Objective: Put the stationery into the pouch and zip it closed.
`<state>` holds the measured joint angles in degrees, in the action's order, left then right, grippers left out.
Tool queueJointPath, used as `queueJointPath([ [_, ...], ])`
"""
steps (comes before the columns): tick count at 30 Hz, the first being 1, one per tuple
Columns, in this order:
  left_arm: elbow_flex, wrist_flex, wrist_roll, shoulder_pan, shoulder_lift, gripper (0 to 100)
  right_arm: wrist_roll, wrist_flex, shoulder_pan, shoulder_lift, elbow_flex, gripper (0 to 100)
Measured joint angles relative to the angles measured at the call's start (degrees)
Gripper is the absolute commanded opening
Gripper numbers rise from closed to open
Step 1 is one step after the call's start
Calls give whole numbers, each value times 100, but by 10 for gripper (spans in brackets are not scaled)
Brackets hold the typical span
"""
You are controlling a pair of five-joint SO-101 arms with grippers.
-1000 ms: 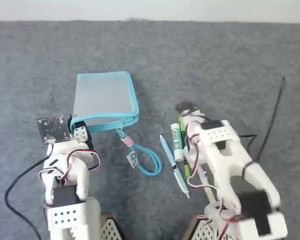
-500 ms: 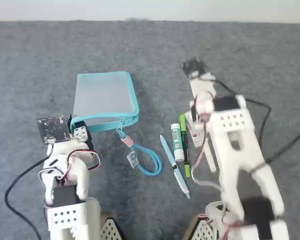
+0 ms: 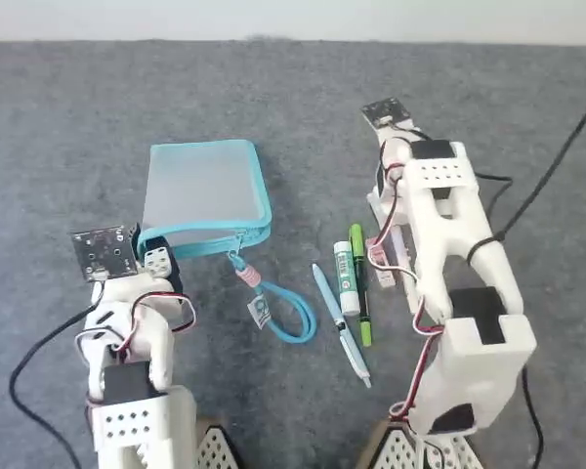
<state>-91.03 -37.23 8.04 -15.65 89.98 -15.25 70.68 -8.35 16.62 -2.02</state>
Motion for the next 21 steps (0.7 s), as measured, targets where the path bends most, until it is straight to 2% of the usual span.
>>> queueJointPath([
  [9,0,0,0,0,0,12,132,624,141,0,-185,176],
  [17,0,0,0,0,0,12,132,-413,123,-1002,-2338,176],
  [21,0,0,0,0,0,12,132,-738,132,-1310,-2963,176],
])
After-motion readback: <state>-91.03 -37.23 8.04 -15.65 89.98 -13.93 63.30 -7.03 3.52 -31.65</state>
